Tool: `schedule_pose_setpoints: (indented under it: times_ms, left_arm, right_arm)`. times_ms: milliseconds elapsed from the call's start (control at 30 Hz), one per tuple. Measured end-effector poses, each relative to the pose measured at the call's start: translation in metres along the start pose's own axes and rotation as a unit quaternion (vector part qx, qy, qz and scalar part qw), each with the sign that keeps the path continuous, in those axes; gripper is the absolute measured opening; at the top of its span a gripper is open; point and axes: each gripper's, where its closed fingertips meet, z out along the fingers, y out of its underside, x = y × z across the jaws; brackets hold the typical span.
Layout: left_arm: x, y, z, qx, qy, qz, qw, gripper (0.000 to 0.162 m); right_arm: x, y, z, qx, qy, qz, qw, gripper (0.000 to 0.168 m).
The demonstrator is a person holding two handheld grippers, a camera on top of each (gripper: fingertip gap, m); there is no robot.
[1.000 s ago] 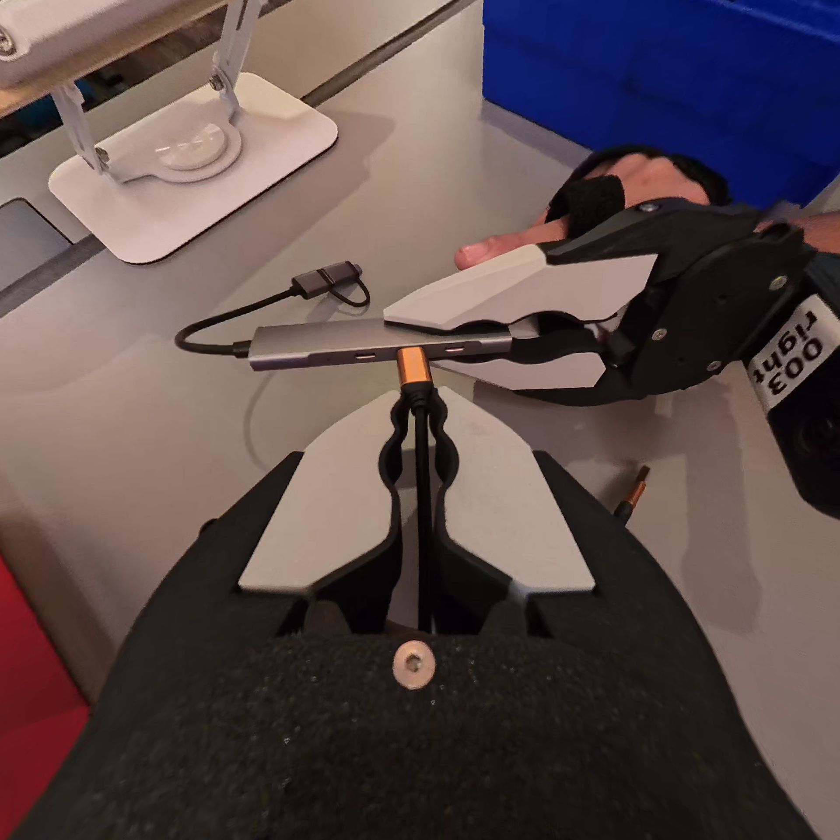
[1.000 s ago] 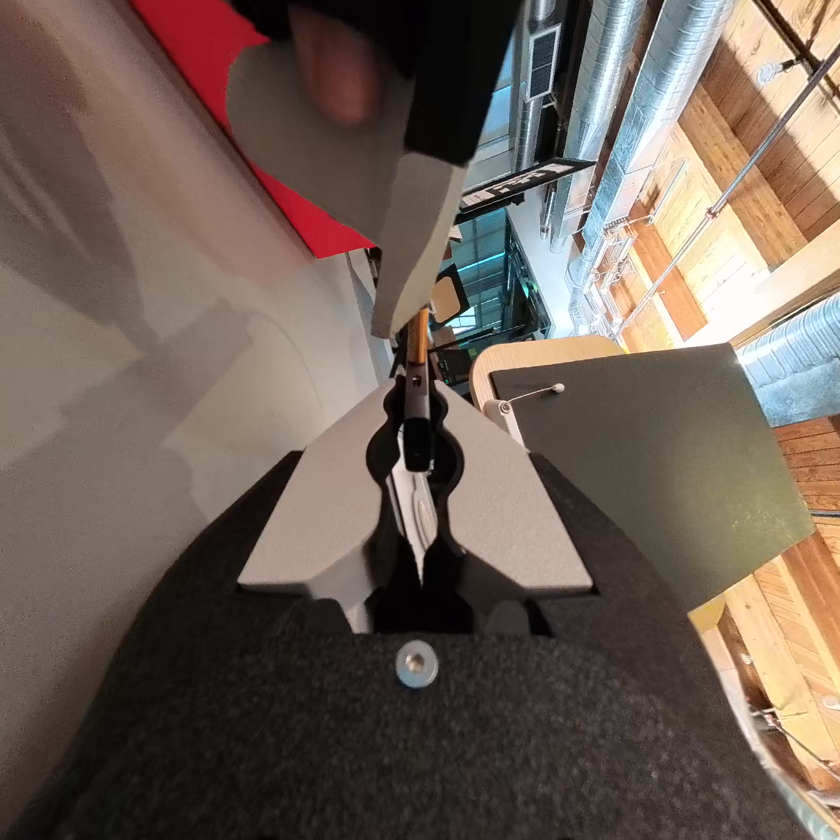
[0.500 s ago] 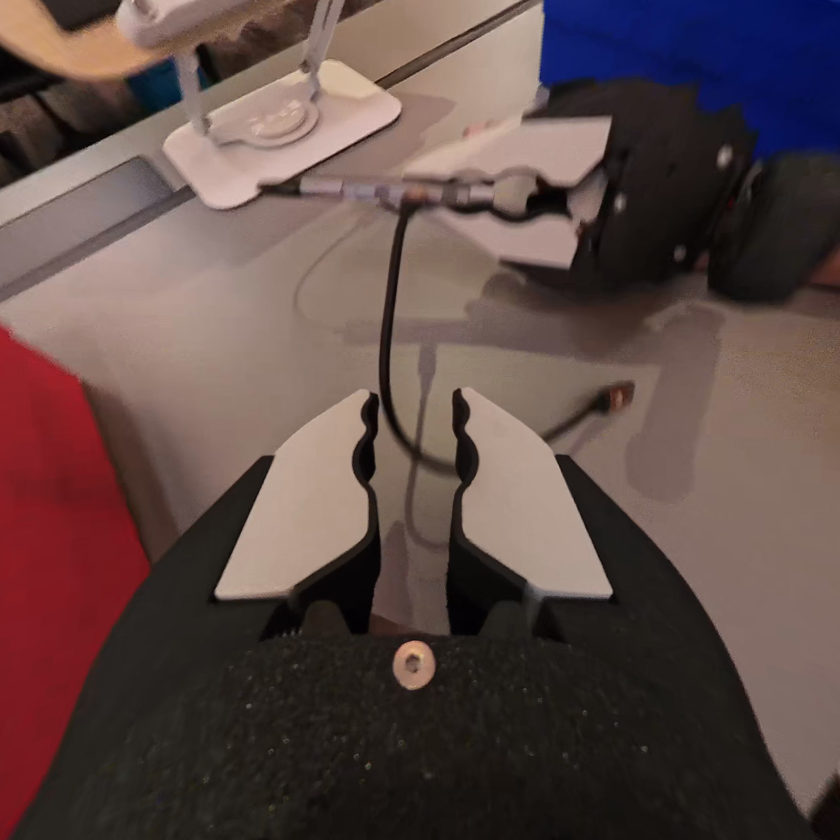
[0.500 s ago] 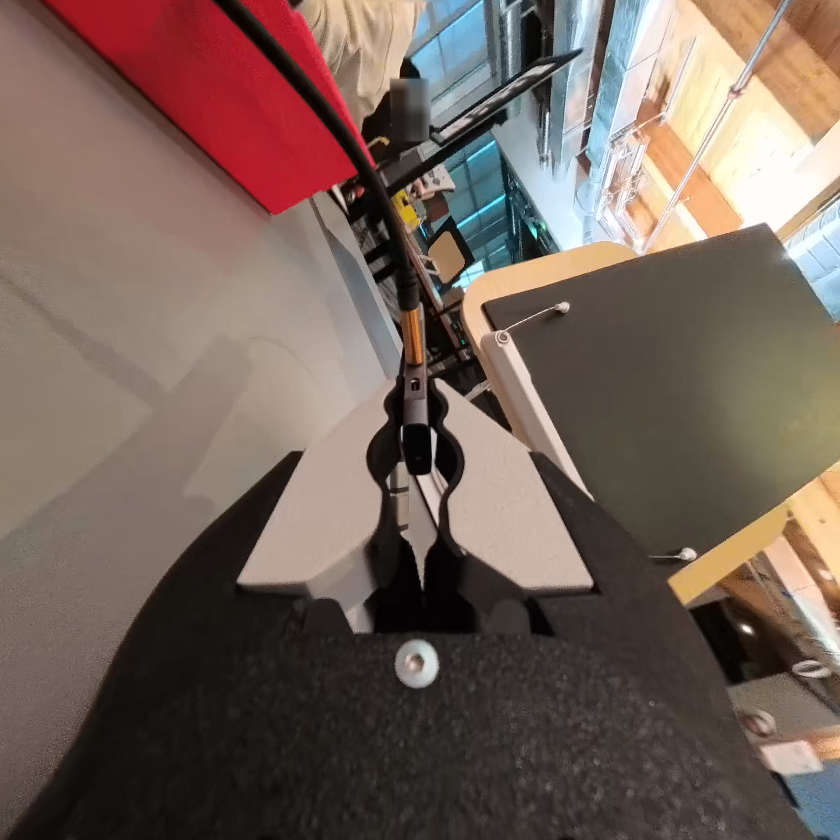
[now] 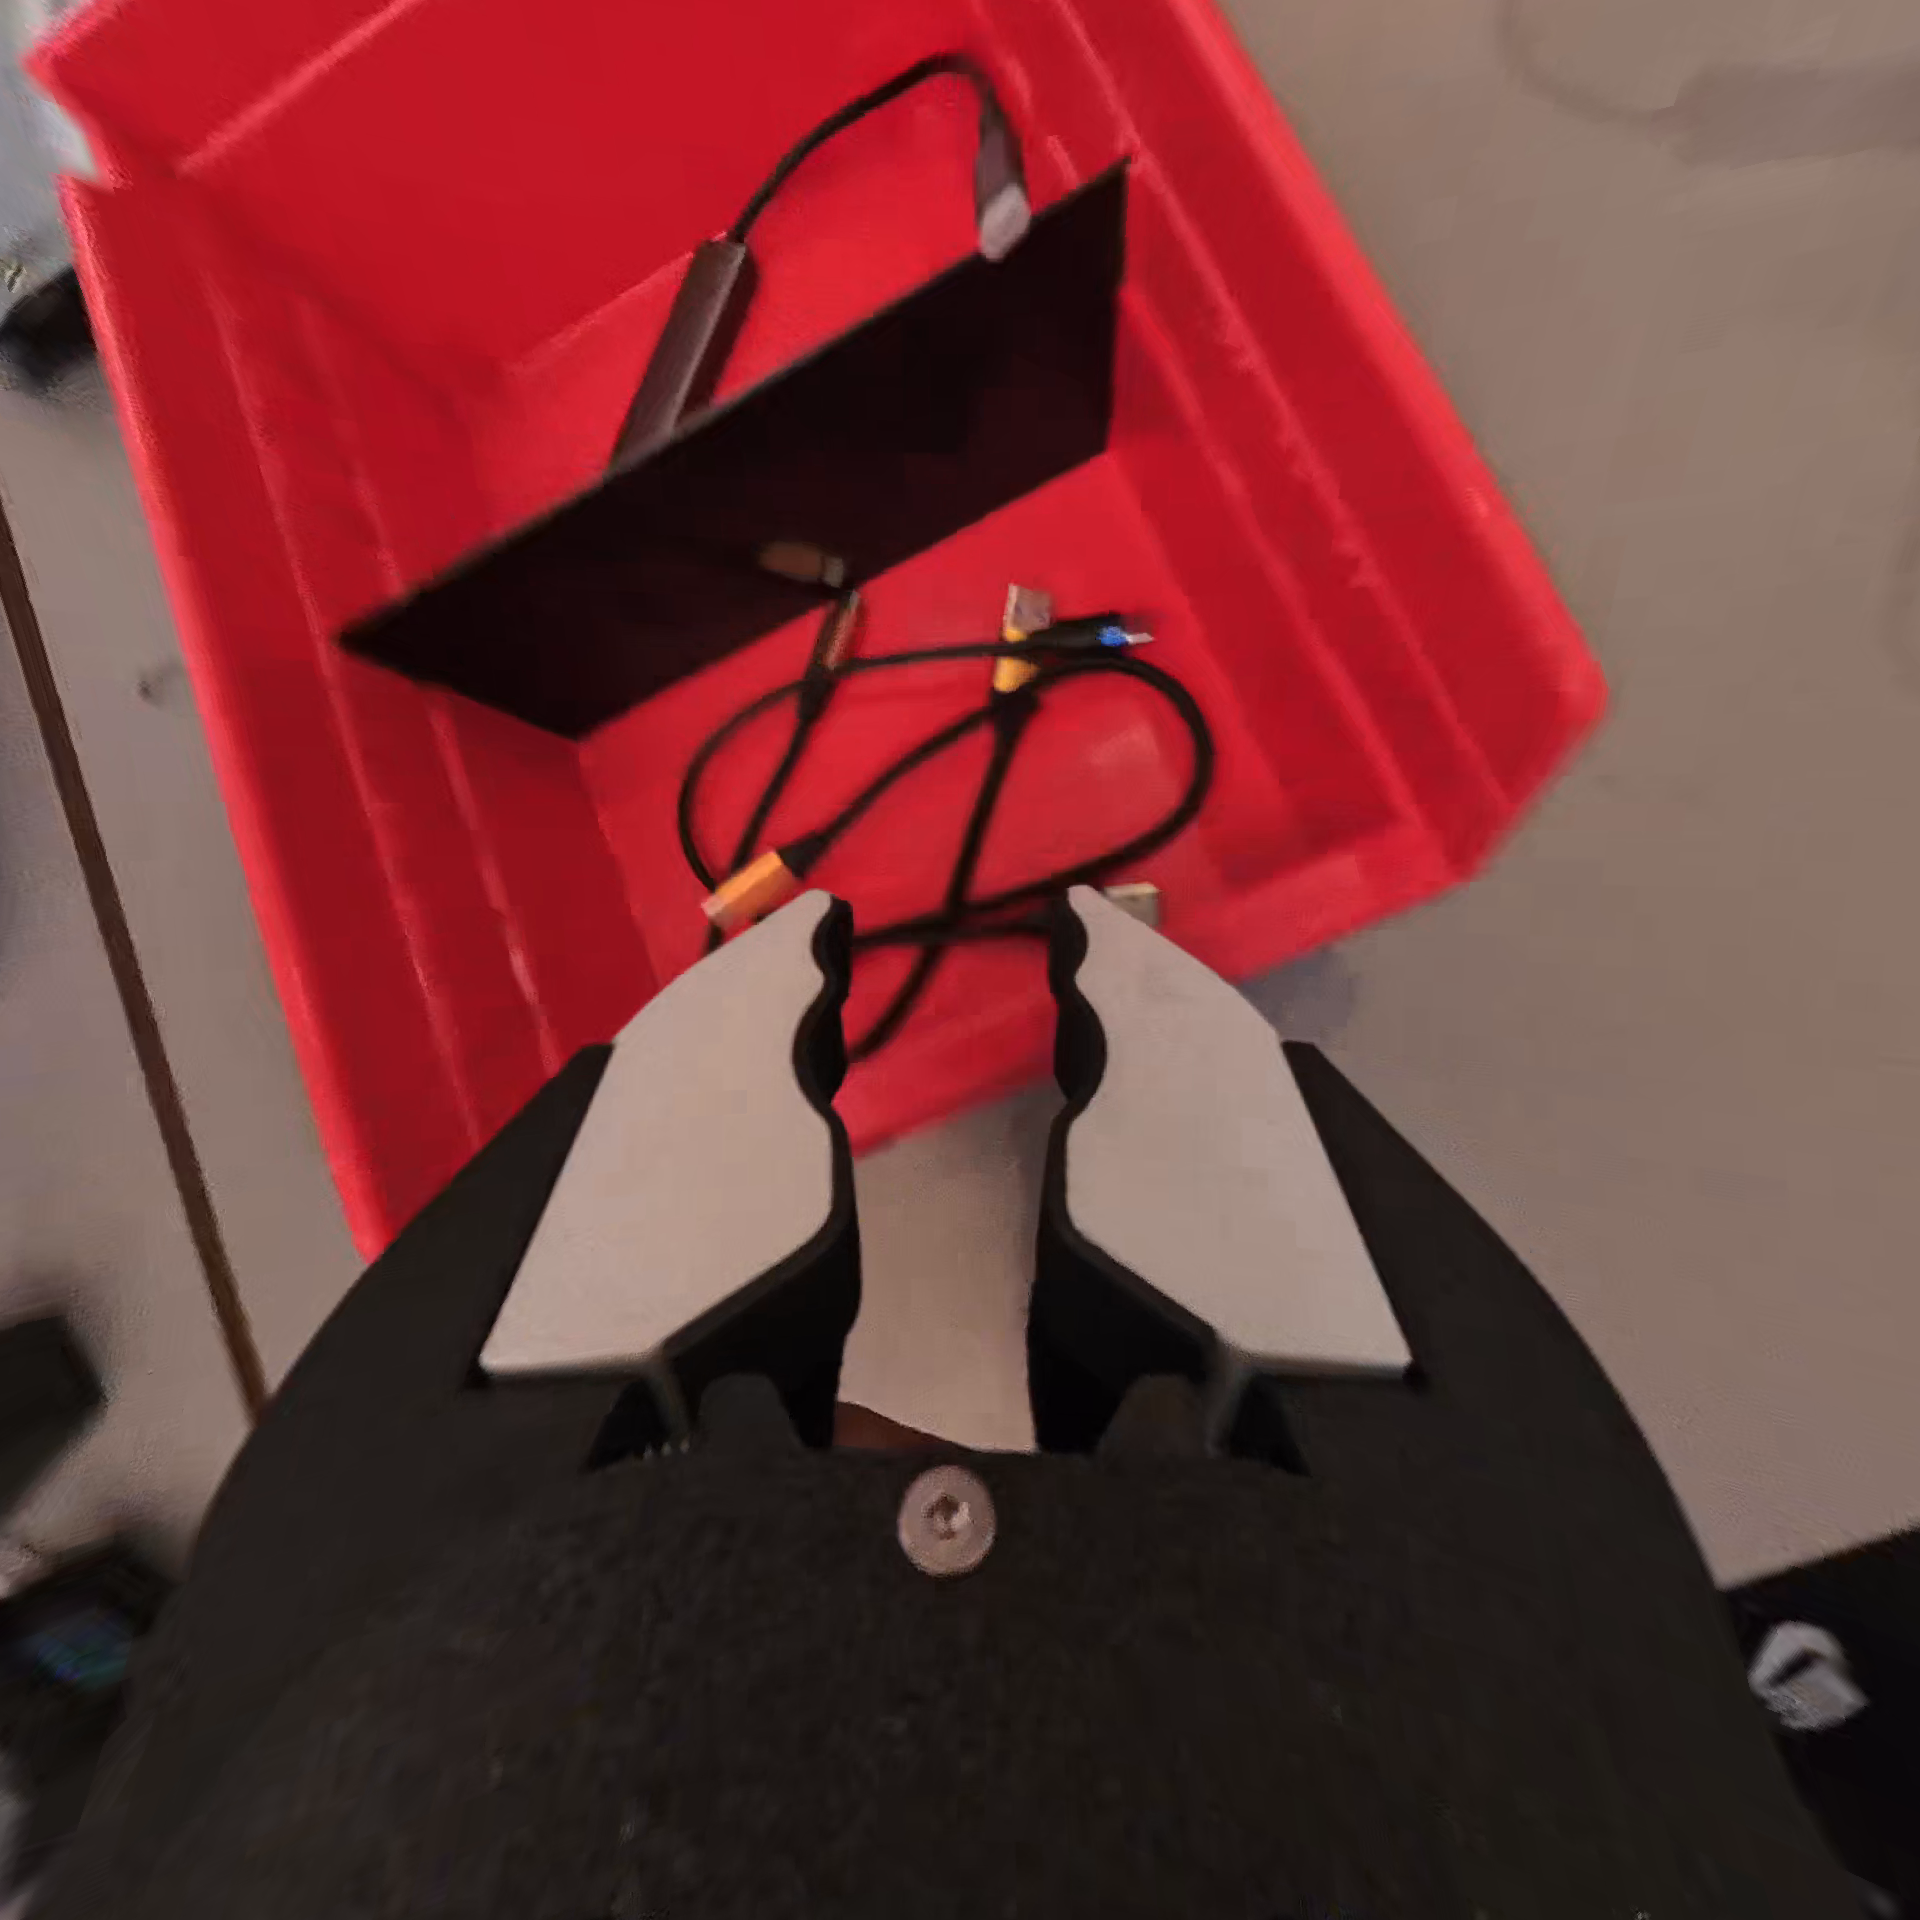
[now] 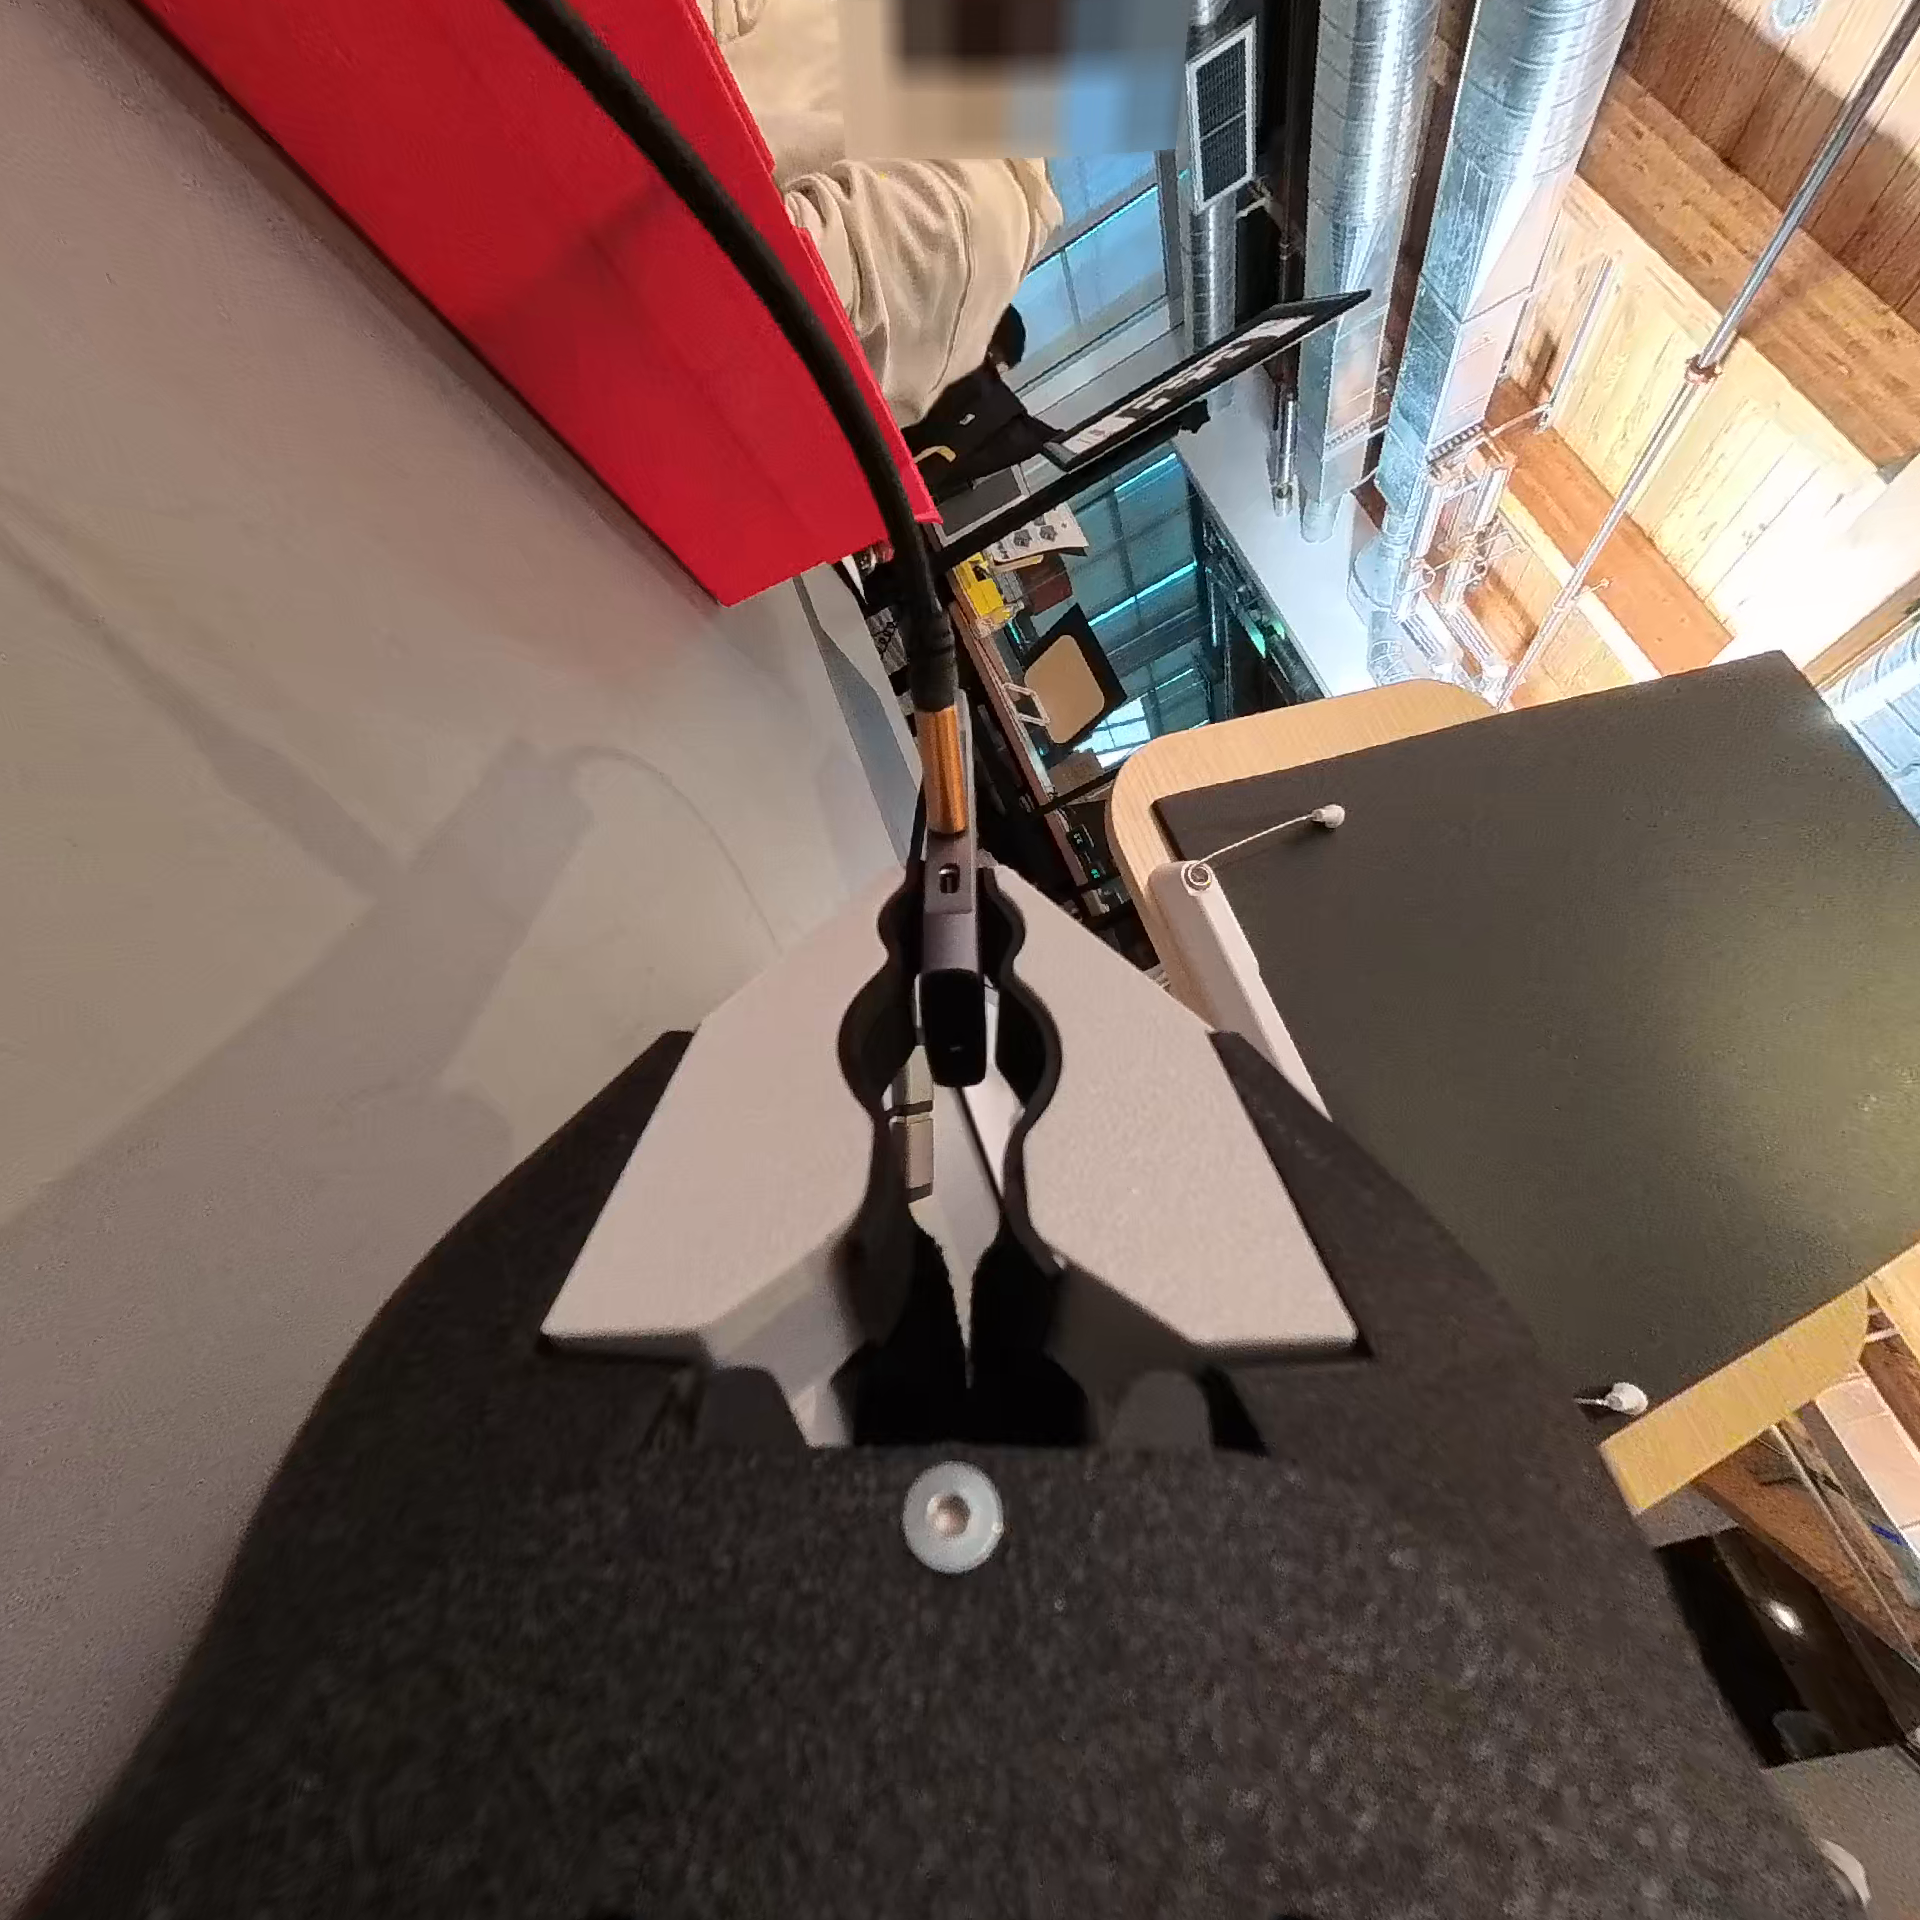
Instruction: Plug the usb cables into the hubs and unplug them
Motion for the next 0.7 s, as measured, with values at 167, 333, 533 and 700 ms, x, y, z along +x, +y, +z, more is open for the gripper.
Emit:
schedule_pose_setpoints:
  times_ms: [167, 333, 533, 700]
  left_arm:
    - [-0.011, 0.008, 0.053, -0.154, 0.078, 0.122, 0.977, 0.036]
    - [-0.028, 0.028, 0.078, -0.223, 0.075, 0.171, 0.957, 0.025]
    - [-0.052, 0.001, 0.052, -0.17, -0.027, 0.236, 0.956, 0.004]
    - [-0.08, -0.082, -0.057, -0.012, -0.18, 0.196, 0.964, 0.004]
  right_arm:
    - [-0.001, 0.003, 0.001, -0.005, -0.006, 0.005, 1.0, 0.006]
    - [-0.002, 0.004, 0.003, -0.005, -0.012, 0.014, 1.0, 0.006]
    - [-0.003, 0.004, 0.002, -0.006, -0.012, 0.008, 1.0, 0.006]
    - [0.001, 0.005, 0.004, -0.01, -0.004, 0.013, 1.0, 0.007]
